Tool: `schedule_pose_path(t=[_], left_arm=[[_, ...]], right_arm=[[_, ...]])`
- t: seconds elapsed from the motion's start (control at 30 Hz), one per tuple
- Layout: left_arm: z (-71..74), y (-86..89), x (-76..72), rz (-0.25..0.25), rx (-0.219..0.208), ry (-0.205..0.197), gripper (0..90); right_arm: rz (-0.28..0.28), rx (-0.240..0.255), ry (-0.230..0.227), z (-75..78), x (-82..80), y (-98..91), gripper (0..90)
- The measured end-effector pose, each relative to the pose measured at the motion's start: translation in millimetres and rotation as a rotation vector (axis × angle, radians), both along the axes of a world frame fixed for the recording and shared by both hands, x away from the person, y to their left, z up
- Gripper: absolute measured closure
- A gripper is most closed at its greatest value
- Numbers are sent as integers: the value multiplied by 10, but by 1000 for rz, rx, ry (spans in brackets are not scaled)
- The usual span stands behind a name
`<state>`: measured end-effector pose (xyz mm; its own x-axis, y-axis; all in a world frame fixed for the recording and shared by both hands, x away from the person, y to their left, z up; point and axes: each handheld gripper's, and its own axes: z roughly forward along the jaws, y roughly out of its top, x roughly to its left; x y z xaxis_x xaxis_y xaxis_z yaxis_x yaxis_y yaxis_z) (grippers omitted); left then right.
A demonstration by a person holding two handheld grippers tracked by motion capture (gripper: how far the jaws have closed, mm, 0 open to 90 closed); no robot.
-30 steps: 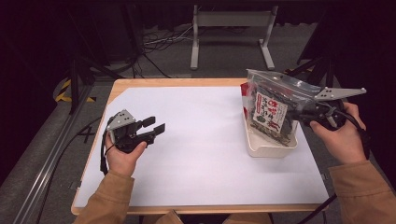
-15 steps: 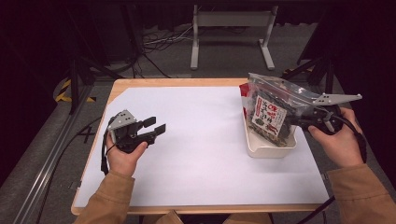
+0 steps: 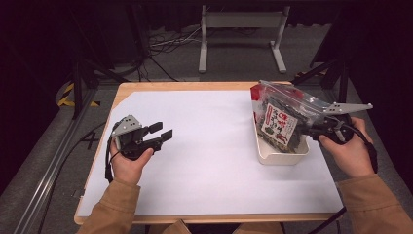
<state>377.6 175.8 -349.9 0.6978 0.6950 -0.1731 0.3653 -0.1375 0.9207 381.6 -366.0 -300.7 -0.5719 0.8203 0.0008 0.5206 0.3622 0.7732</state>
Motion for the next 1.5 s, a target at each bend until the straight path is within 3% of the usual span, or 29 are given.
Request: schedule_pose_path(t=[0.3, 0.47, 0.57, 0.87, 1.27, 1.5], left_arm=[[-11, 43, -37, 0, 15, 5, 471], [-27, 65, -75, -3, 22, 9, 463], [-34, 83, -105, -10, 24, 4, 458], [-28, 129, -205, -31, 25, -4, 448], [-17, 150, -321, -76, 23, -15, 430], [1, 196, -375, -105, 26, -22, 418]], right_arm=[[-21, 65, -36, -28, -1, -91, 761], [-38, 104, -72, 0, -49, -130, 629], [-44, 124, -98, 17, -158, -159, 518], [-43, 126, -154, 41, -367, -174, 428], [44, 140, -200, 78, -683, -7, 380], [102, 159, -220, 48, -771, 116, 339]])
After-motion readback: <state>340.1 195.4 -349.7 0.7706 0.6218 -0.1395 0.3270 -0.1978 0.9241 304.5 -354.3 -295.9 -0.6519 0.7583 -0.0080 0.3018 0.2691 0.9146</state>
